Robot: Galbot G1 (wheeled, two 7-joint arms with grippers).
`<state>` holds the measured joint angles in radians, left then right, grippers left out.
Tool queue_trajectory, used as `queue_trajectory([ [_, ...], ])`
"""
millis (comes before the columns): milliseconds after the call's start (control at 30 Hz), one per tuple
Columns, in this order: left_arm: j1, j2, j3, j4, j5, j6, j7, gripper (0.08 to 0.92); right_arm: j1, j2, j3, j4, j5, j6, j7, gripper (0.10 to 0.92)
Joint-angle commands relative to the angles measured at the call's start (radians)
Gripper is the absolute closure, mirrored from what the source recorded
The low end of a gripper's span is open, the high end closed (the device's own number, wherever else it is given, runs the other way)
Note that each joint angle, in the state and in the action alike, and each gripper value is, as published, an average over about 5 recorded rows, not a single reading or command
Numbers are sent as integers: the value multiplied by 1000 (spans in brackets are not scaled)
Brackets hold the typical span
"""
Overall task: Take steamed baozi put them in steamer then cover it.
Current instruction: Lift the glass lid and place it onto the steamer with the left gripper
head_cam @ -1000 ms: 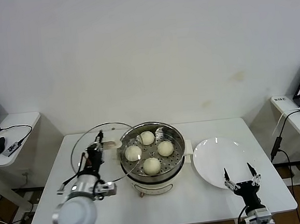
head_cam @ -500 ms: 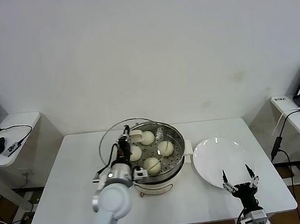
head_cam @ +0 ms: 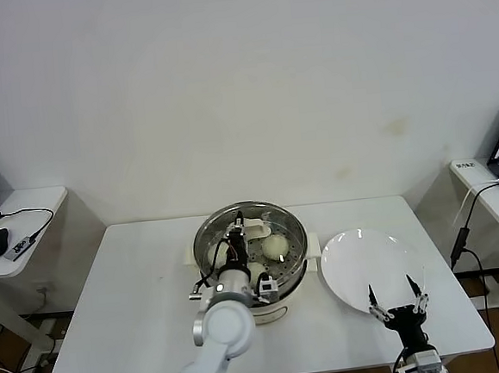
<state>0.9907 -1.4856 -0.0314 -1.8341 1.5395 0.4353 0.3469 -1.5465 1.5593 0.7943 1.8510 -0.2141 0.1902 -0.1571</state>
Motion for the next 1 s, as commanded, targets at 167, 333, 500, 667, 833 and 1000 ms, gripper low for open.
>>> queue_trajectory([
  [167,-7,-43,9,54,53,-6,1,853,-1,-4,-4,-5,-3,4,0,203],
  [333,-6,-50,5,60,51,-10,-10,853,-1,-5,-7,-7,-3,5,0,203],
  [500,3,-48,1,39,45,-17,-21,852,-3,-7,-9,-7,-4,5,-1,203],
  [667,42,-21,8,-31,16,-14,-19,762,-4,-7,-11,-6,-5,3,-1,203],
  [833,117,40,14,-136,-28,-20,-26,615,-8,-11,-16,-5,-6,2,-1,203],
  [1000,234,129,-20,-304,-119,-60,-75,476,-17,-20,-16,0,-1,1,0,203],
])
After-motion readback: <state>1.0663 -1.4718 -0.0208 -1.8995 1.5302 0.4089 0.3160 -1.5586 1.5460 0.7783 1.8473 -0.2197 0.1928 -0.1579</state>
